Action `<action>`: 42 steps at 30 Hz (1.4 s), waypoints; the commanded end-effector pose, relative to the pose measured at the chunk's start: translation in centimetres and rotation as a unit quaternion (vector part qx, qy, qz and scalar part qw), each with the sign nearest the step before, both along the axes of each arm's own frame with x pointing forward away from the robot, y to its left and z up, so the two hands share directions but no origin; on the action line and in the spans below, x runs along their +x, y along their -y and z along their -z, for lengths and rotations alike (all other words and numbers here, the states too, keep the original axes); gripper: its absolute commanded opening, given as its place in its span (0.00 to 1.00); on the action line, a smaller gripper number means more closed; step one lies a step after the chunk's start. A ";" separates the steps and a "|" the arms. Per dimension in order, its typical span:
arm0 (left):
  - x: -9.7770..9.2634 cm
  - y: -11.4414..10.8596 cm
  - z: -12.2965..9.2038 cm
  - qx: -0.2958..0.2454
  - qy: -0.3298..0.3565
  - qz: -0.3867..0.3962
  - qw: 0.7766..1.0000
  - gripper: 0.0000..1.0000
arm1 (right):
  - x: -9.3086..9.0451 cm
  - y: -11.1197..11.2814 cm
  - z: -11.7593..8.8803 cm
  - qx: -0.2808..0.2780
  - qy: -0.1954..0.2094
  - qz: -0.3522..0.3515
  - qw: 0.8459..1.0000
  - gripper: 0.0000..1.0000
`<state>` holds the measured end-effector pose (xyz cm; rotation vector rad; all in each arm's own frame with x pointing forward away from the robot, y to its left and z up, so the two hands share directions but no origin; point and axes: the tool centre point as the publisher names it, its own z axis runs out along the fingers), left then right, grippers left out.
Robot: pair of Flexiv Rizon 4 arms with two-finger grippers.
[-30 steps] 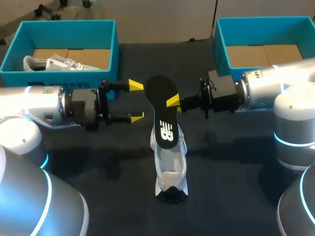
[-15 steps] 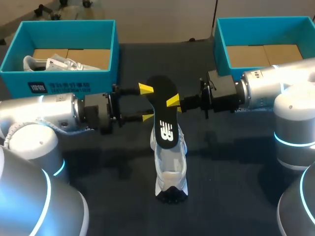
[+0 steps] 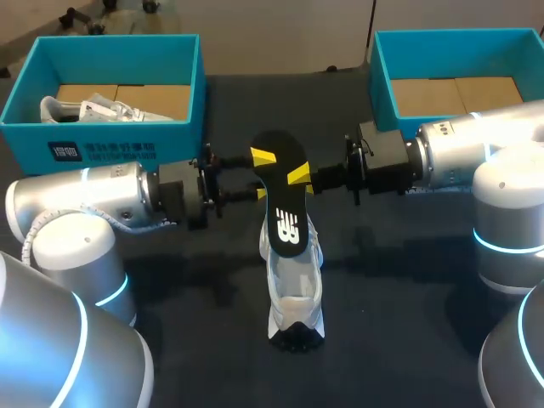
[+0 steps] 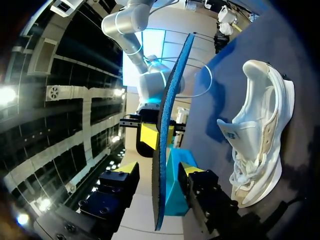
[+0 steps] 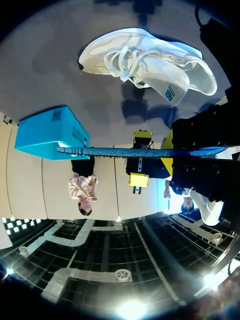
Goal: Take the shoe out of the shoebox, open the shoe tongue, remove and reinsert the insole, then place the shoe into the shoebox
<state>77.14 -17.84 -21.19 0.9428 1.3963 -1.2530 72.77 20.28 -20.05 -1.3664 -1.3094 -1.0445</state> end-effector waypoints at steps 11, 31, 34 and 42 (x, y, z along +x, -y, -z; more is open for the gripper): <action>0.1 0.8 -0.4 -0.016 -0.003 -0.026 1.000 0.44 | -0.1 -0.1 0.1 -0.001 0.000 0.001 1.000 0.00; 0.4 0.7 0.2 -0.012 0.001 -0.041 0.999 0.17 | -0.1 -0.1 0.1 -0.001 0.000 0.001 1.000 0.00; 0.5 1.0 0.4 -0.010 0.000 -0.040 0.999 0.00 | -0.1 -0.1 0.1 -0.001 0.000 0.001 1.000 0.00; 0.6 1.1 0.2 -0.010 0.002 -0.036 0.999 0.00 | -0.1 -0.1 0.1 -0.001 0.000 0.001 1.000 0.00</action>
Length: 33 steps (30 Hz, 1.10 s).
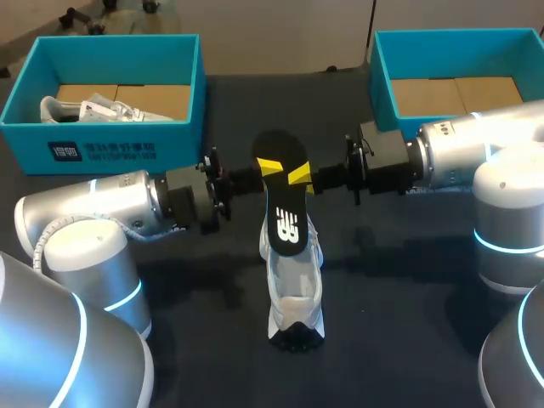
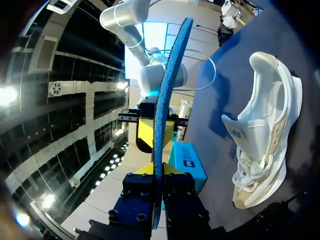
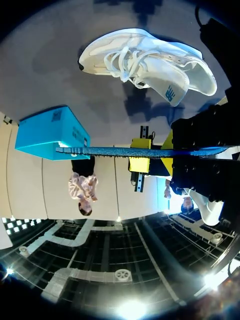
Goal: Take the shoe out of the shoebox, open the shoe tongue, remove and reinsert the insole, then place the shoe into the shoebox
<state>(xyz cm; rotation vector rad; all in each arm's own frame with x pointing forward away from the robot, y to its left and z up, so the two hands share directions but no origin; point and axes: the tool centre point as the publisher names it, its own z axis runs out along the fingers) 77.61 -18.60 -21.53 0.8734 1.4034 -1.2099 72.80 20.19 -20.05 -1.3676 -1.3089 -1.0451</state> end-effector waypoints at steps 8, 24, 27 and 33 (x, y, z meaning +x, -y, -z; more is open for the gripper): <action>0.1 -0.3 -0.4 0.001 0.006 0.000 1.000 0.00 | 0.1 -0.2 -0.1 0.000 0.008 -0.004 1.000 0.54; -2.5 -3.5 0.2 0.036 -0.032 0.032 0.998 0.00 | -0.3 2.9 -1.2 -0.064 0.095 -0.035 0.993 1.00; -3.3 -4.3 0.3 0.046 -0.053 0.045 0.997 0.00 | -0.2 3.7 -1.4 -0.091 0.117 -0.050 0.988 1.00; -4.4 -5.7 -0.2 0.065 -0.075 0.056 0.994 0.00 | -0.3 5.3 -1.3 -0.138 0.165 -0.073 0.974 1.00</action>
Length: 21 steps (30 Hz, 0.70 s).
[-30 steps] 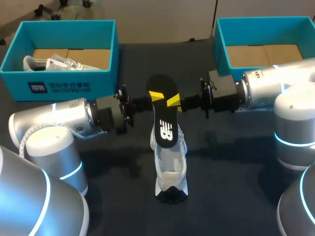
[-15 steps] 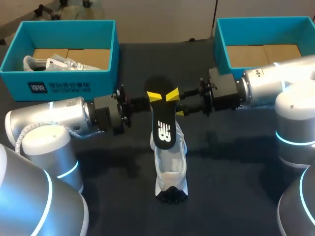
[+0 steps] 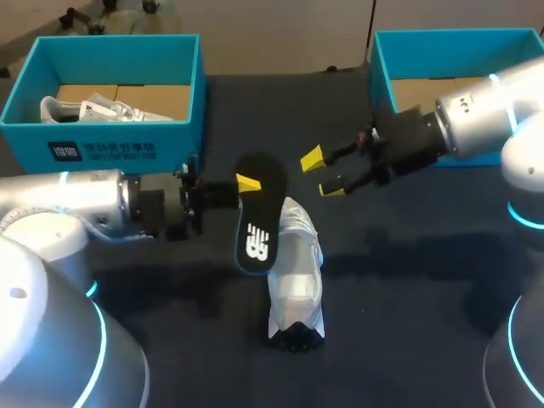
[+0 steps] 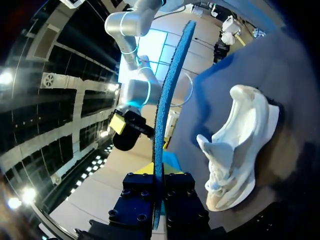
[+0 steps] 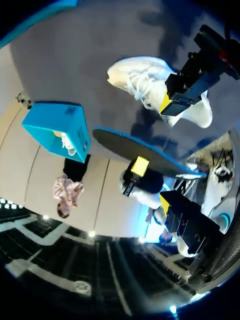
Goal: Take the shoe out of the shoebox, open the shoe tongue, remove and reinsert the insole, then place the shoe into the shoebox
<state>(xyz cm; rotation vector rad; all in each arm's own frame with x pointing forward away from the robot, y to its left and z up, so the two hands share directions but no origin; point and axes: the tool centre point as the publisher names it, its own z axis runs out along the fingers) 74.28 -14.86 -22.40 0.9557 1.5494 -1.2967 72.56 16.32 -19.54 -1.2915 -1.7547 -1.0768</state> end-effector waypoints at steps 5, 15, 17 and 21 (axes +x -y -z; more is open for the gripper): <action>-2.0 -2.7 -1.8 0.028 -0.025 0.022 0.999 0.00 | -0.2 2.4 -0.9 -0.038 0.046 -0.007 0.998 1.00; -2.7 -3.0 -2.3 0.042 -0.028 0.025 0.998 0.00 | -0.2 2.4 -0.9 -0.038 0.046 -0.007 0.998 1.00; -2.7 -3.0 -2.3 0.042 -0.028 0.025 0.998 0.00 | -0.2 2.4 -0.9 -0.038 0.046 -0.007 0.998 1.00; -2.7 -3.0 -2.3 0.042 -0.028 0.025 0.998 0.00 | -0.2 2.4 -0.9 -0.038 0.046 -0.007 0.998 1.00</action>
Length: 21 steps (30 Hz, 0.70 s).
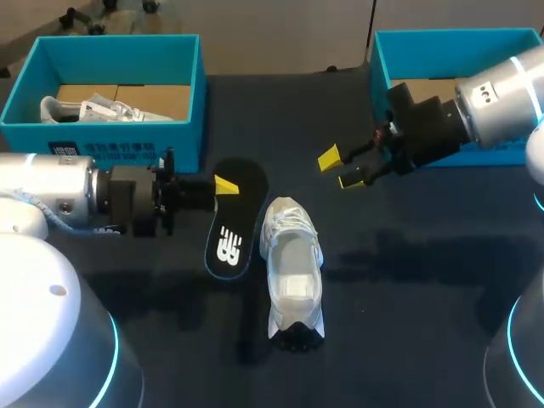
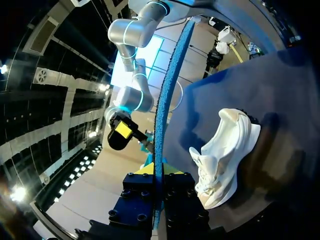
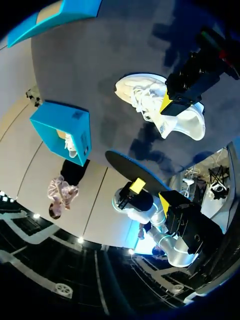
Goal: Take the shoe out of the shoebox, open the shoe tongue, remove and reinsert the insole, then place the shoe into the shoebox
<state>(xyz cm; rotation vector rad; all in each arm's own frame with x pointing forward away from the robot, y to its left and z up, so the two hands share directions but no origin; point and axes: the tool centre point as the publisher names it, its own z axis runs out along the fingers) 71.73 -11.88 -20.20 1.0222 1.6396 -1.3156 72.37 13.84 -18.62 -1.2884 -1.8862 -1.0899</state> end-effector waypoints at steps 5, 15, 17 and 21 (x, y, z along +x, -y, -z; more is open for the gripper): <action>-1.3 0.0 -0.5 0.001 0.004 0.009 1.000 0.00 | -0.6 0.2 -0.1 -0.021 0.033 -0.011 0.999 1.00; -4.2 -0.6 -0.8 0.018 -0.020 0.036 0.999 0.00 | -4.2 1.8 0.7 -0.136 0.145 -0.077 0.977 1.00; -4.8 -0.7 -0.6 0.024 -0.029 0.039 0.999 0.00 | -4.7 2.0 1.1 -0.157 0.159 -0.092 0.970 1.00; -6.0 -1.1 -0.2 0.035 -0.032 0.041 0.998 0.00 | -5.6 2.4 2.1 -0.174 0.191 -0.131 0.957 1.00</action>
